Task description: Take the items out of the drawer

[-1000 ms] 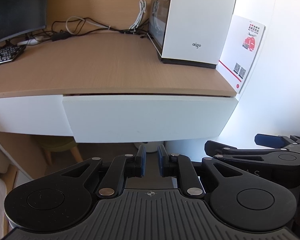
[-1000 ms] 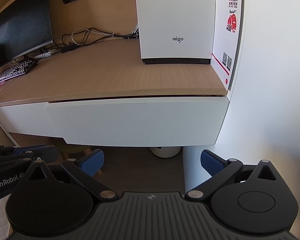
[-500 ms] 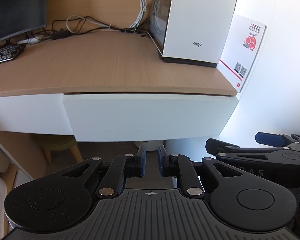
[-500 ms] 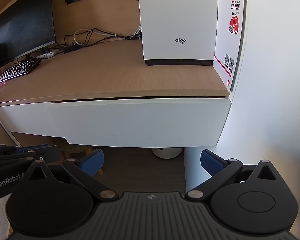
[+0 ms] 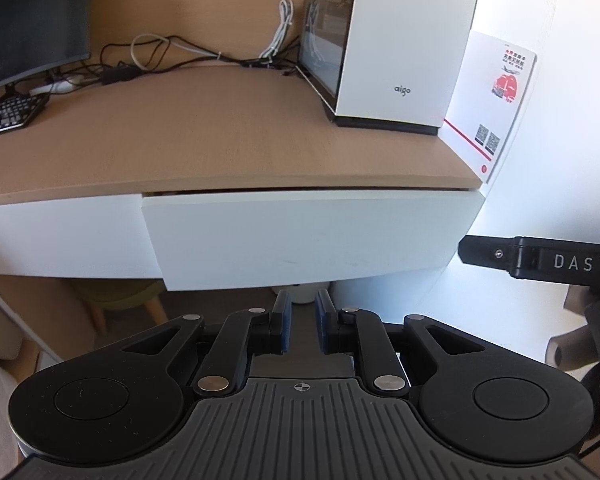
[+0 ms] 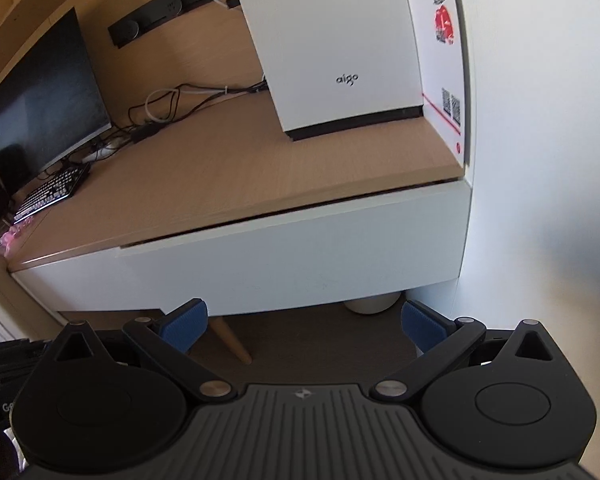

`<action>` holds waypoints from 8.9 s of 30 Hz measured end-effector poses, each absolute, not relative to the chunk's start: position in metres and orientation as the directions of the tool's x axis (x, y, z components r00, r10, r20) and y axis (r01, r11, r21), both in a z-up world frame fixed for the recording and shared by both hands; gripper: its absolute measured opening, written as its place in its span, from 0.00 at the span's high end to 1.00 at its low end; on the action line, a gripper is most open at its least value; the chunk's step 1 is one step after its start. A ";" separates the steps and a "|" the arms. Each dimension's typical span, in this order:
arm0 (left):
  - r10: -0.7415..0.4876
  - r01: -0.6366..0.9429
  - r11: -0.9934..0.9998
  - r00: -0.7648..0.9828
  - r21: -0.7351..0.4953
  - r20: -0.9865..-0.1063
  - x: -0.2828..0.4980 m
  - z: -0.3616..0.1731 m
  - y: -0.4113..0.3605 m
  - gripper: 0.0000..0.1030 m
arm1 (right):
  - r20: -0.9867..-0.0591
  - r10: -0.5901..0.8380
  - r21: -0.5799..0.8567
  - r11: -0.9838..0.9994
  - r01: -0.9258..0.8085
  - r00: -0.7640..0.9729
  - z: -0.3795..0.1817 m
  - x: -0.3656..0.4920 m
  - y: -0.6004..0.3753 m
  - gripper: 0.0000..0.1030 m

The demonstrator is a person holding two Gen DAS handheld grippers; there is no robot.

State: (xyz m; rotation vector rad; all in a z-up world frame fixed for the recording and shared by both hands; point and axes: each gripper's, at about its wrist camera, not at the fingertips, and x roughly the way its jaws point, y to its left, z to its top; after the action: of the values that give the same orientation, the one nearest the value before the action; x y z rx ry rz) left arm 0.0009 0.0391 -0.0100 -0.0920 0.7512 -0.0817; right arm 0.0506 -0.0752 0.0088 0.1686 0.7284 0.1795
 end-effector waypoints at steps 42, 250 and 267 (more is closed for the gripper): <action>0.022 -0.296 0.913 0.723 -0.282 -0.690 0.152 -0.063 0.202 0.84 | -0.721 0.145 -0.010 0.976 -0.219 0.678 -0.020 0.171 -0.003 0.00; -0.346 0.233 0.937 0.721 -0.260 -0.600 0.297 0.015 0.068 0.67 | -0.659 0.162 0.140 0.986 -0.093 0.735 0.038 0.286 -0.085 0.48; -0.397 0.198 0.917 0.389 -0.345 -0.831 0.184 -0.016 0.088 0.67 | -0.743 0.130 0.141 0.989 -0.036 0.656 0.037 0.146 -0.105 0.42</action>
State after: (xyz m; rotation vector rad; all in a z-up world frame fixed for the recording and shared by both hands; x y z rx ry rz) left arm 0.1842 0.0878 -0.0158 -0.2023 1.1093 -0.3814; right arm 0.1464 -0.1055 0.0370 0.1175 0.8505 0.0940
